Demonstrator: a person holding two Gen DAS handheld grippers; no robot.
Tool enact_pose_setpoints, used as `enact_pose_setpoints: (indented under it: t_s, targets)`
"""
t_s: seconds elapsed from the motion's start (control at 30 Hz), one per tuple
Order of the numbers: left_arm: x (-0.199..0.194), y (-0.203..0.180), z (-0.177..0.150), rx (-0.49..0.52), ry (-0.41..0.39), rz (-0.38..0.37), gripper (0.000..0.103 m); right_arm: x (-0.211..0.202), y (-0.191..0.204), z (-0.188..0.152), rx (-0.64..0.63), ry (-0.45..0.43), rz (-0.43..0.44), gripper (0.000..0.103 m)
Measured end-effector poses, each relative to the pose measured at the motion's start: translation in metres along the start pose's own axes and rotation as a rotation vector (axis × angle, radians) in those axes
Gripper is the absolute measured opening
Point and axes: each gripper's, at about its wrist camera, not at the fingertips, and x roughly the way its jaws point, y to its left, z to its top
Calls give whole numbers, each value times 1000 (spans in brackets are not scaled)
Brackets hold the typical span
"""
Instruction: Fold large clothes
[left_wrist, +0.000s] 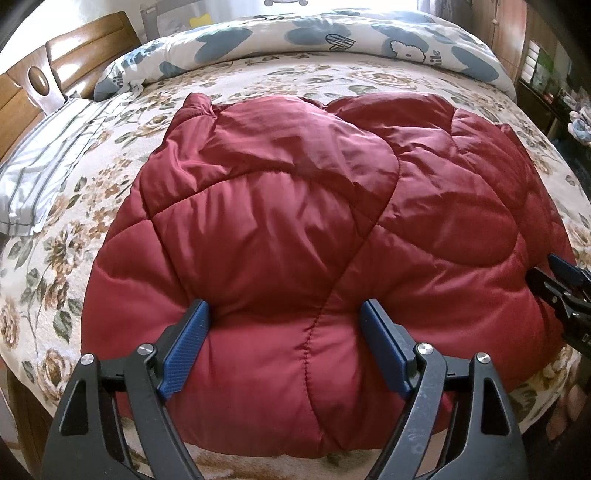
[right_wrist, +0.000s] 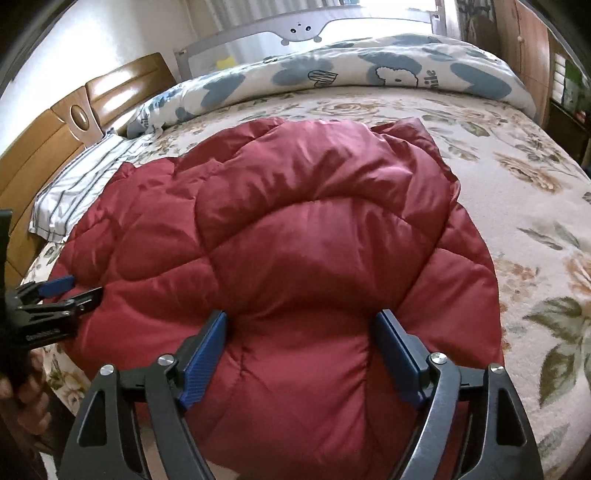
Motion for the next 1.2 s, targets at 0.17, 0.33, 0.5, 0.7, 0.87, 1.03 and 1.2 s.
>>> enact_pose_setpoints:
  t_s: [0.17, 0.33, 0.5, 0.7, 0.87, 1.03, 1.2]
  targets:
    - [-1, 2, 0, -6, 0, -7, 85, -3, 0, 0, 5, 6, -3, 83]
    - [-9, 7, -3, -17, -4, -29, 85, -14, 1, 0, 21, -2, -3, 83]
    - [-27, 12, -15, -31, -25, -40, 84, -34, 6, -6, 8, -25, -4, 84]
    - [-43, 21, -36, -33, -16, -71, 85, -56, 15, -21, -26, -22, 27, 85]
    - [-52, 22, -59, -7, 12, -78, 84, -62, 20, -42, -25, 41, 62, 87]
    - [-56, 17, -78, 33, 43, -75, 84, -69, 29, -60, -44, 81, 85, 91]
    - [-67, 18, -83, 34, 53, -66, 84, -81, 37, -65, -78, 106, 89, 93]
